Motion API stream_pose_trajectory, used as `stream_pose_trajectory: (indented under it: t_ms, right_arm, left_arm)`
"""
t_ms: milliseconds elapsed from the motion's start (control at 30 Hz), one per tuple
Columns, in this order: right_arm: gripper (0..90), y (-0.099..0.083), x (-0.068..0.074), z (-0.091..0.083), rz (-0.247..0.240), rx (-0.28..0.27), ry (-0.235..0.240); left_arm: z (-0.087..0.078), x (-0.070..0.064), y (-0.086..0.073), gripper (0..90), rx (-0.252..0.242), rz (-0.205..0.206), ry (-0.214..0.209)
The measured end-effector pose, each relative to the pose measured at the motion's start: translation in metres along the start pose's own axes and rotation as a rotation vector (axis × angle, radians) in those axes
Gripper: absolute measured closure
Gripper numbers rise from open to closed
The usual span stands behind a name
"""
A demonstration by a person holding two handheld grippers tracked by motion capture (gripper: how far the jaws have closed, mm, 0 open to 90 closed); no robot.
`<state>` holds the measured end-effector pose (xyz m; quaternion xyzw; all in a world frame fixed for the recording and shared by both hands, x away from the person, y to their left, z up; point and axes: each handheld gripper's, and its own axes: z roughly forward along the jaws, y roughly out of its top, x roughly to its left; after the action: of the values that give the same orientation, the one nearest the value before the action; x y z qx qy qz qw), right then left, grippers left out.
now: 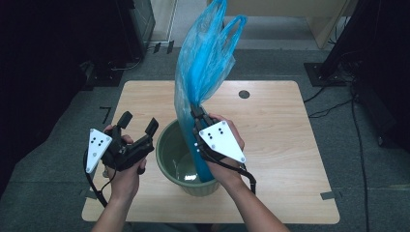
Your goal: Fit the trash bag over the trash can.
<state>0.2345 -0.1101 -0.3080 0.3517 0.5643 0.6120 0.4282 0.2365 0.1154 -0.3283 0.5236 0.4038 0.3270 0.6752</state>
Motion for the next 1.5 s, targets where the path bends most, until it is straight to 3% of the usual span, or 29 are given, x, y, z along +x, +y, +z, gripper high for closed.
stream_pose_trajectory:
  t_ms: [300,533,667,767,867,967,1000,1200,1267,1500]
  right_arm:
    - [90.0,-0.001,0.002,-0.009,-0.011,-0.003,0.024]
    - [90.0,-0.002,0.003,-0.021,-0.022,-0.020,0.027]
    - [90.0,-0.002,0.003,-0.027,-0.029,-0.027,0.031]
    - [90.0,-0.002,0.003,-0.029,-0.030,-0.033,0.037]
    - [90.0,-0.002,0.005,-0.031,-0.035,-0.035,0.043]
    - [90.0,-0.003,0.006,-0.032,-0.047,-0.036,0.051]
    - [90.0,-0.004,0.007,-0.033,-0.053,-0.032,0.049]
    - [90.0,-0.008,0.005,-0.035,-0.055,-0.017,0.045]
    - [88.7,-0.009,0.003,-0.036,-0.052,-0.015,0.049]
    - [84.3,-0.013,-0.002,-0.043,-0.072,-0.006,0.034]
  left_arm:
    - [0.023,-0.026,0.019,13.9,-0.026,0.006,-0.070]
    - [0.039,-0.034,0.023,14.1,-0.006,-0.039,-0.119]
    - [0.045,-0.035,0.020,14.1,0.012,-0.086,-0.161]
    - [0.046,-0.037,0.018,14.4,0.031,-0.092,-0.182]
    - [0.049,-0.037,0.017,26.2,0.056,-0.113,-0.239]
    - [0.053,-0.036,0.018,39.7,0.083,-0.169,-0.316]
    - [0.053,-0.036,0.019,43.4,0.091,-0.173,-0.325]
    - [0.047,-0.040,0.019,83.2,0.066,-0.111,-0.336]
    - [0.044,-0.040,0.018,89.3,0.056,-0.104,-0.333]
    - [0.038,-0.031,0.016,90.0,0.027,-0.112,-0.328]
